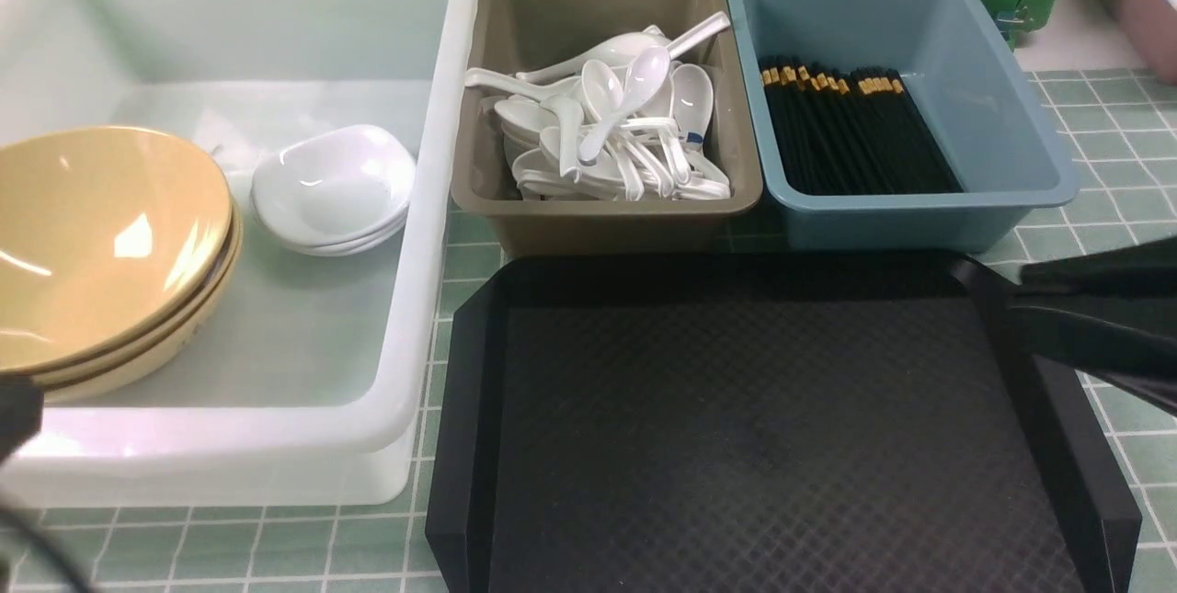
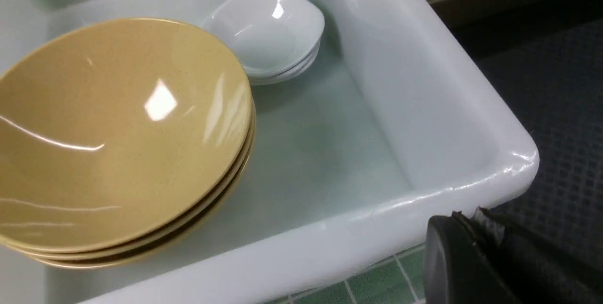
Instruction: On blue table put chopsticks spoon bowls plates into blue grey white boxes.
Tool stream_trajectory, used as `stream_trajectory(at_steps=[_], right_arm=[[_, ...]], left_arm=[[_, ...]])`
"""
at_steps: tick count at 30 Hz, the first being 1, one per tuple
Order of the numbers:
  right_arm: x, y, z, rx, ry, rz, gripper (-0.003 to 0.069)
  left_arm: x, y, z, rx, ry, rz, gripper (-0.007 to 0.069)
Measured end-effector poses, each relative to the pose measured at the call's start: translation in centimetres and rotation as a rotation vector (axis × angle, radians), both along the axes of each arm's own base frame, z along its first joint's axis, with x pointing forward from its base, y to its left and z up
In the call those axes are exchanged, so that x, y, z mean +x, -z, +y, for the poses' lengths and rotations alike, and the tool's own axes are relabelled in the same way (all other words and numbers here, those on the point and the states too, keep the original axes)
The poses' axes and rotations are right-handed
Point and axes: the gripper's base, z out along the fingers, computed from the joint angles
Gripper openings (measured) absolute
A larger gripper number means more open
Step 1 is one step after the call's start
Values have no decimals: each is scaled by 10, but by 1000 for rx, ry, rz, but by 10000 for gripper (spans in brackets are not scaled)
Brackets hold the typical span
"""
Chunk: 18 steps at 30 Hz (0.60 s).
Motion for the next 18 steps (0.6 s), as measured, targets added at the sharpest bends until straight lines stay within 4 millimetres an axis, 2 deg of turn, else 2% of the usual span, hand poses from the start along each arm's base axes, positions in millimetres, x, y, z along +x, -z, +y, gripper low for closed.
stream_trajectory(at_steps=[4,9,18], right_arm=[[-6,12,-5,106,-7,-41,97],[-5,21,-3,149,-20,-71,99],[-6,25,-3,128,-16,-53,101]], left_arm=[[-19,18,4,-24,-6,-123,2],[-35,27,6,-40,-8,-212,2],[-41,28,7,-47,-8,-238,2]])
